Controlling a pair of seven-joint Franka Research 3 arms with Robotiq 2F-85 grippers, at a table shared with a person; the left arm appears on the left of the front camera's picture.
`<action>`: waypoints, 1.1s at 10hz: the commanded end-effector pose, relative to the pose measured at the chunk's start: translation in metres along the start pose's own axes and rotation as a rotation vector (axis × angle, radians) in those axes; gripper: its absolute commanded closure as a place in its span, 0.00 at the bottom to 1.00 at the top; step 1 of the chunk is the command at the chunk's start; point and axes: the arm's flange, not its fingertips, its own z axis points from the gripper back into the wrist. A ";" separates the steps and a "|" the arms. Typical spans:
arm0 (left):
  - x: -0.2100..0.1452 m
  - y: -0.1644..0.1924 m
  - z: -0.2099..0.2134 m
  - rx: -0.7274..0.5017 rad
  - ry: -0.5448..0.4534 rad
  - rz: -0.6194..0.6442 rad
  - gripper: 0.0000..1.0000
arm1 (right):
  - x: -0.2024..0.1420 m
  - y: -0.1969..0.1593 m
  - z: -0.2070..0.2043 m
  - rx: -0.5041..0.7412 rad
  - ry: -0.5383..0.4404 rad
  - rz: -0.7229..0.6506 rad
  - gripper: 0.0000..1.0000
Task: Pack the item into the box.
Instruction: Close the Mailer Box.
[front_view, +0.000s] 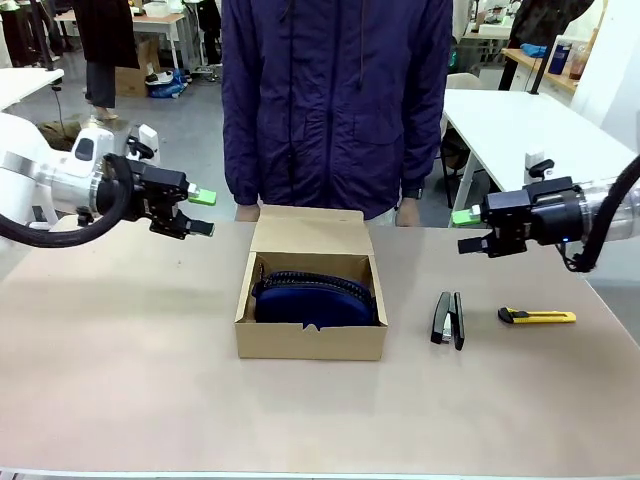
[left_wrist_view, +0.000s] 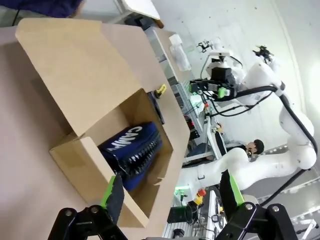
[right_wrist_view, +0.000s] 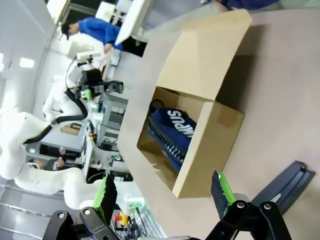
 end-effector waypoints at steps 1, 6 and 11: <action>-0.001 -0.008 0.010 -0.026 0.008 -0.015 0.00 | -0.003 0.003 0.010 -0.004 0.002 -0.014 0.00; 0.015 0.006 -0.005 -0.024 0.033 0.034 0.00 | 0.017 -0.004 -0.009 -0.003 -0.006 0.015 0.00; 0.059 0.060 -0.032 0.050 -0.047 0.197 0.00 | 0.087 -0.039 -0.099 -0.087 0.000 -0.044 0.00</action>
